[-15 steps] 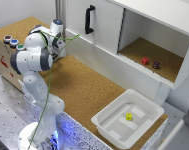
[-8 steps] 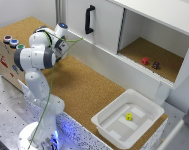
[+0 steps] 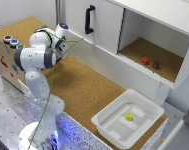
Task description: Grasp the handle of the drawer and open it
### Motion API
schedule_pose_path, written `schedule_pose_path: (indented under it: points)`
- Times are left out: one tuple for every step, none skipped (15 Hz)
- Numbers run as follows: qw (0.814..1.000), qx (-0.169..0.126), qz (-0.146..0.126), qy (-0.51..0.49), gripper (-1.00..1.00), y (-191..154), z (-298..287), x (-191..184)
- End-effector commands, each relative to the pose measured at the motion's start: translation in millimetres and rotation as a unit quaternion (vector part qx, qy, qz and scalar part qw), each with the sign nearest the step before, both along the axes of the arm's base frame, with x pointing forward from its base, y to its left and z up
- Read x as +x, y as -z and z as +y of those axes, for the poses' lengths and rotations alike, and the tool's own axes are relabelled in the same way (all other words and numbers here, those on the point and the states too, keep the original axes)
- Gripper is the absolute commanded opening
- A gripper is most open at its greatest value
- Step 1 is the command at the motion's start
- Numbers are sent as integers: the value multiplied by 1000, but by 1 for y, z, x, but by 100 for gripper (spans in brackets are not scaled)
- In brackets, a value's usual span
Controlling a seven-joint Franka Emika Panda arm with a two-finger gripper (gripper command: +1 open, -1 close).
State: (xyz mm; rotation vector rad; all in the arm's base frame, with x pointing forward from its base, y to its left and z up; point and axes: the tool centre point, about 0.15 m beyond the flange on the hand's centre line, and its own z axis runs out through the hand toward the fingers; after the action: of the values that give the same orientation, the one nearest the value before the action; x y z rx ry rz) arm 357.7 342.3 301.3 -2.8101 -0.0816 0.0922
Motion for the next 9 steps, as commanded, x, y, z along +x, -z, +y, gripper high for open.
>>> schedule_pose_path:
  points:
    - [998,43,-5,36,-100,19,-41,-22]
    - [998,45,-4,40,-100,20,-48,-22]
    - [998,47,-3,43,-100,23,-56,-22]
    - [998,48,-1,45,-100,25,-63,-22]
    - [998,51,0,46,-100,27,-71,-22]
    - [997,54,1,48,-100,29,-79,-21]
    - [997,58,3,51,-100,31,-88,-20]
    - [997,59,6,55,-100,34,-98,-19]
    - [996,62,8,57,-100,35,-108,-17]
